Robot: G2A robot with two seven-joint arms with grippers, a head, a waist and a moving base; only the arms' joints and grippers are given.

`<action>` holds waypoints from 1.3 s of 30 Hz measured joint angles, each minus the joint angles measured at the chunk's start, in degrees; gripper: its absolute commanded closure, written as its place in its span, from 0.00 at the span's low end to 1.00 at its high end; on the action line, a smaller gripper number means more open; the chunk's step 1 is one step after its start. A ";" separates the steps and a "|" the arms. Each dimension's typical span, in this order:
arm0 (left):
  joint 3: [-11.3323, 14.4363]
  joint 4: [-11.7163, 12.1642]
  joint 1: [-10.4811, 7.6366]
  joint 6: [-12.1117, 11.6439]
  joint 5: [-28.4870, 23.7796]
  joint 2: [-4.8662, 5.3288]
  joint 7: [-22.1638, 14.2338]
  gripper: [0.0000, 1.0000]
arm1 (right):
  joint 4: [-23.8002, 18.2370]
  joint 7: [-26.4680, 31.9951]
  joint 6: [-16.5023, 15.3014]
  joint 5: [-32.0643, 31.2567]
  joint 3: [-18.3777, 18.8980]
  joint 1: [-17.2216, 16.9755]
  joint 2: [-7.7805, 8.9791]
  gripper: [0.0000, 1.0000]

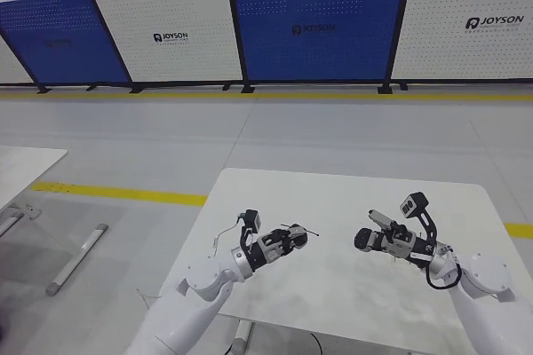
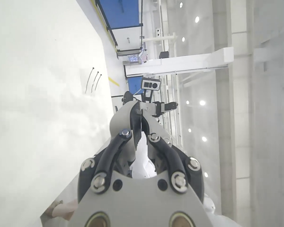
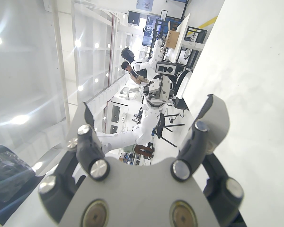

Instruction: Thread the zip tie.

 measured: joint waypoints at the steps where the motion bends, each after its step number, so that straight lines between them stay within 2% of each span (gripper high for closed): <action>1: 0.36 0.34 -0.24 0.41 0.28 -0.03 0.18 1.00 | 0.00 0.00 0.00 0.00 0.00 0.00 0.00 0.00; 6: 1.86 1.45 -1.13 1.02 1.91 -0.19 1.23 1.00 | 0.00 0.00 0.00 0.00 0.00 0.00 0.00 0.00; 9: 2.69 1.89 -1.35 0.41 2.85 -0.36 2.93 1.00 | 0.00 0.00 0.00 0.00 0.00 0.00 0.00 0.00; 19: 2.76 1.88 -1.28 0.04 2.07 -0.45 3.69 1.00 | 0.00 0.00 0.00 0.00 0.00 0.00 0.00 0.00; 21: 3.00 1.63 -1.27 -0.33 1.37 -0.49 3.09 1.00 | 0.00 0.00 0.00 0.00 0.00 0.00 0.00 0.00; 25: 3.15 2.48 -1.54 -3.28 0.05 -0.41 -1.09 1.00 | 0.00 0.00 0.00 0.00 0.00 0.00 0.00 0.00; 27: 2.88 2.92 -1.60 -4.20 -1.10 -0.40 -1.69 1.00 | 0.00 0.00 0.00 0.00 0.00 0.00 0.00 0.00; 34: 2.81 2.95 -1.60 -4.31 -1.27 -0.41 -1.46 1.00 | -0.19 -0.17 0.00 -0.19 -0.01 -0.06 0.00 0.00; 36: 2.81 2.95 -1.60 -4.31 -1.27 -0.41 -1.47 1.00 | -1.09 -0.55 0.46 -2.31 0.05 -0.06 0.18 0.00; 39: 2.81 2.95 -1.60 -4.31 -1.27 -0.41 -1.47 1.00 | -2.64 -1.55 3.14 -8.89 1.44 0.50 0.98 0.00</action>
